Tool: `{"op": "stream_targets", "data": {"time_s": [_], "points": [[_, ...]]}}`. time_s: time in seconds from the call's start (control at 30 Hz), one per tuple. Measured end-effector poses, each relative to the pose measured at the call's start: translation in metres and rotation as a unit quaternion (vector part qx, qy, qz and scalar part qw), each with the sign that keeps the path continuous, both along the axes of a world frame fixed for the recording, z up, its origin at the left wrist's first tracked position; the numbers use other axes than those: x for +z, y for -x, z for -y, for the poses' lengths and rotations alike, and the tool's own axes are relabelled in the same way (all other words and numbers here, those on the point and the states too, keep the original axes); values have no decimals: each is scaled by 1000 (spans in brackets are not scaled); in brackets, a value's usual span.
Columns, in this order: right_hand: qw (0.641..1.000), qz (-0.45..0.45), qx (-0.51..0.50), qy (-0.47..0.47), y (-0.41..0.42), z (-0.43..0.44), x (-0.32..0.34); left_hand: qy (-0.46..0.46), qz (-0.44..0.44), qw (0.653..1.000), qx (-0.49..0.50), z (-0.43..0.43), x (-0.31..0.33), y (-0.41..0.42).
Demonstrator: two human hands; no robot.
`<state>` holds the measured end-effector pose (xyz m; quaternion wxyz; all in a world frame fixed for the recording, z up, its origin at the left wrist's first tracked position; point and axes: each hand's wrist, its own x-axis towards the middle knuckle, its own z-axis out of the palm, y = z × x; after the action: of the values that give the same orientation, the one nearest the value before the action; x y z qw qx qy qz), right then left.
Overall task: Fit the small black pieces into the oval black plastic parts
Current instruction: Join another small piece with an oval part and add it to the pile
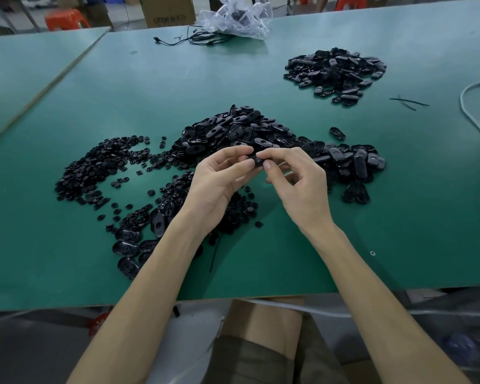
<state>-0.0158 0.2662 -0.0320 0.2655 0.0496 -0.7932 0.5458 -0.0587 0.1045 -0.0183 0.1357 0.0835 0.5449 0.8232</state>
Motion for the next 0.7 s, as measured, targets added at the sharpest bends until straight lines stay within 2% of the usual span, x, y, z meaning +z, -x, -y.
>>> {"op": "stream_targets", "data": {"time_s": [0.2,0.7], "points": [[1000,-15,13,10,0,1,1,-28,22,999,-19,-1,4,-2],[998,27,-11,56,-2,0,3,-18,28,999,-38,-2,5,-3]]}}
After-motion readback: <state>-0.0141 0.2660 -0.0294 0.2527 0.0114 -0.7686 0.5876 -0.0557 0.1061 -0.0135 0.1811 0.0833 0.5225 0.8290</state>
